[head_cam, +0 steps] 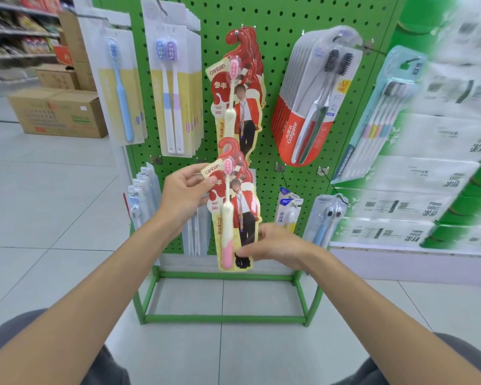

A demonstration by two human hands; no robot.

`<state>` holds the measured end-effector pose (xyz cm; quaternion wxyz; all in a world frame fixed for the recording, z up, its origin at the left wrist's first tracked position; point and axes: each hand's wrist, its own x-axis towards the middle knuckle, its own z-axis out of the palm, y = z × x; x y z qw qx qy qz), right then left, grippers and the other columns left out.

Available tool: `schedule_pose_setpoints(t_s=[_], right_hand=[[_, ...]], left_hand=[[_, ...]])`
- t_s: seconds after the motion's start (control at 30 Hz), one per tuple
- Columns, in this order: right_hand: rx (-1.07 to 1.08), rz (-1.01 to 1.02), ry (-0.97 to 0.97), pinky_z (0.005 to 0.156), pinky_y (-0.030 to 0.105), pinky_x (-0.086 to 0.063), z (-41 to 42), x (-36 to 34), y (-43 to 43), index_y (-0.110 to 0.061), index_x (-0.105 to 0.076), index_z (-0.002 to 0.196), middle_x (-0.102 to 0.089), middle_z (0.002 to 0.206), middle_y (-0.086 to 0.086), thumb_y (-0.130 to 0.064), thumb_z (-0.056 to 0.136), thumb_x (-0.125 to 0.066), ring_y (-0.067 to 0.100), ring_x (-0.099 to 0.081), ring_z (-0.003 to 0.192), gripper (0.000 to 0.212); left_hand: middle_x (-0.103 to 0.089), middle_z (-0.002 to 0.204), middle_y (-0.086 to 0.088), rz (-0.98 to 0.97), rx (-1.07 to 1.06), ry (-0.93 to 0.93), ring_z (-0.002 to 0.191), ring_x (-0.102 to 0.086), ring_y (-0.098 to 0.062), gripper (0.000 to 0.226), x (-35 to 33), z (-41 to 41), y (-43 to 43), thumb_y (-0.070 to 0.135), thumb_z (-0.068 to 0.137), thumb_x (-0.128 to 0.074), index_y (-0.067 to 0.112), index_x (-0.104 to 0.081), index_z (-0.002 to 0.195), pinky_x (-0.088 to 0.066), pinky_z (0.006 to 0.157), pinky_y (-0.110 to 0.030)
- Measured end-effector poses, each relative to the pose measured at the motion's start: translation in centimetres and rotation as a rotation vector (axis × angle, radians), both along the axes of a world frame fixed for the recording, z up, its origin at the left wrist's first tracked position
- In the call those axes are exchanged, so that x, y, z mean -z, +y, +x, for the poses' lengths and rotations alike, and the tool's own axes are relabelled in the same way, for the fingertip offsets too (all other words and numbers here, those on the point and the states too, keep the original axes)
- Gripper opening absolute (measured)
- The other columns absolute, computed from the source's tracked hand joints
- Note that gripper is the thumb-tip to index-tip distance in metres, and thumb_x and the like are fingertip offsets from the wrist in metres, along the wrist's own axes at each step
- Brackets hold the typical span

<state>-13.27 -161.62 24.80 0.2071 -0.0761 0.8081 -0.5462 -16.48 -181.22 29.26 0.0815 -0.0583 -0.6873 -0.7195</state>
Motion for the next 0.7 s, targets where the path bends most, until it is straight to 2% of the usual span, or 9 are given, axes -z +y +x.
schedule_pose_setpoints(t_s=[0.17,0.27,0.3,0.37,0.43,0.5,0.53,0.6,0.7], right_hand=[[-0.049,0.044,0.075,0.061,0.014,-0.049,1.2,0.7,-1.4,-0.002,-0.069,0.092,-0.065,0.078,0.000,-0.007,0.082,-0.076,0.002,-0.060,0.066,0.013],[-0.014,0.093,0.213,0.061,0.015,-0.051,1.6,0.8,-2.1,0.009,-0.061,0.089,-0.058,0.076,0.007,-0.005,0.085,-0.071,0.011,-0.056,0.069,0.017],[-0.001,0.115,0.272,0.061,0.017,-0.051,1.7,0.9,-2.4,0.007,-0.059,0.089,-0.055,0.076,0.008,-0.005,0.087,-0.068,0.014,-0.054,0.070,0.015],[0.015,0.167,0.374,0.066,0.029,-0.050,1.8,1.1,-2.7,-0.013,-0.056,0.088,-0.051,0.076,0.006,-0.013,0.093,-0.058,0.016,-0.051,0.071,0.005],[-0.004,0.234,0.403,0.080,0.043,-0.052,2.1,1.5,-3.1,-0.037,-0.050,0.111,-0.057,0.089,0.009,-0.016,0.095,-0.048,0.023,-0.055,0.081,0.026],[-0.023,0.292,0.431,0.090,0.043,-0.047,2.6,1.6,-3.5,-0.027,-0.029,0.145,-0.058,0.113,0.017,-0.010,0.095,-0.044,0.032,-0.056,0.101,0.055],[-0.023,0.289,0.451,0.088,0.040,-0.045,2.8,1.7,-3.7,-0.022,-0.019,0.150,-0.056,0.116,0.014,-0.008,0.094,-0.044,0.032,-0.054,0.101,0.063],[-0.024,0.226,0.450,0.084,0.027,-0.042,3.1,1.8,-4.0,-0.028,0.002,0.155,-0.046,0.115,-0.003,-0.012,0.093,-0.052,0.014,-0.048,0.093,0.084],[0.028,0.128,0.397,0.091,0.018,-0.040,2.6,2.1,-3.8,-0.039,0.016,0.152,-0.041,0.118,-0.016,-0.032,0.083,-0.075,-0.008,-0.046,0.089,0.115]], left_hand=[[-0.071,0.104,0.003,-0.099,-0.078,0.100,0.084,-0.073,-0.011,0.029,0.2,-0.2,-0.2,0.013,0.094,-0.064,0.021,-0.064,0.122,-0.060,0.068,-0.030],[-0.065,0.117,0.007,-0.238,-0.091,0.215,0.096,-0.069,-0.009,0.030,0.6,-0.3,-0.1,0.028,0.097,-0.060,0.028,-0.062,0.127,-0.058,0.086,-0.041],[-0.061,0.125,0.008,-0.281,-0.073,0.246,0.105,-0.064,-0.009,0.035,0.6,-0.1,0.0,0.036,0.097,-0.057,0.031,-0.059,0.131,-0.055,0.091,-0.042],[-0.050,0.131,0.011,-0.330,-0.027,0.273,0.112,-0.054,-0.001,0.051,0.4,0.7,0.4,0.056,0.090,-0.053,0.036,-0.052,0.138,-0.050,0.094,-0.031],[-0.047,0.124,0.014,-0.340,0.019,0.283,0.105,-0.051,0.007,0.059,-0.1,1.5,0.8,0.069,0.078,-0.050,0.047,-0.049,0.133,-0.043,0.083,-0.013],[-0.048,0.119,0.020,-0.359,0.050,0.294,0.101,-0.053,0.006,0.050,-0.5,2.3,1.2,0.067,0.072,-0.058,0.058,-0.045,0.120,-0.043,0.075,-0.008],[-0.050,0.119,0.022,-0.343,0.057,0.297,0.100,-0.056,0.005,0.050,-0.5,2.5,1.4,0.061,0.073,-0.065,0.058,-0.044,0.118,-0.045,0.075,-0.009],[-0.058,0.119,0.018,-0.238,0.081,0.278,0.100,-0.062,0.002,0.052,-0.3,2.4,1.6,0.042,0.082,-0.070,0.051,-0.043,0.125,-0.051,0.082,-0.020],[-0.066,0.119,0.007,-0.108,0.086,0.246,0.099,-0.067,-0.005,0.045,-0.3,2.3,1.5,0.017,0.099,-0.054,0.037,-0.044,0.138,-0.054,0.082,-0.027]])
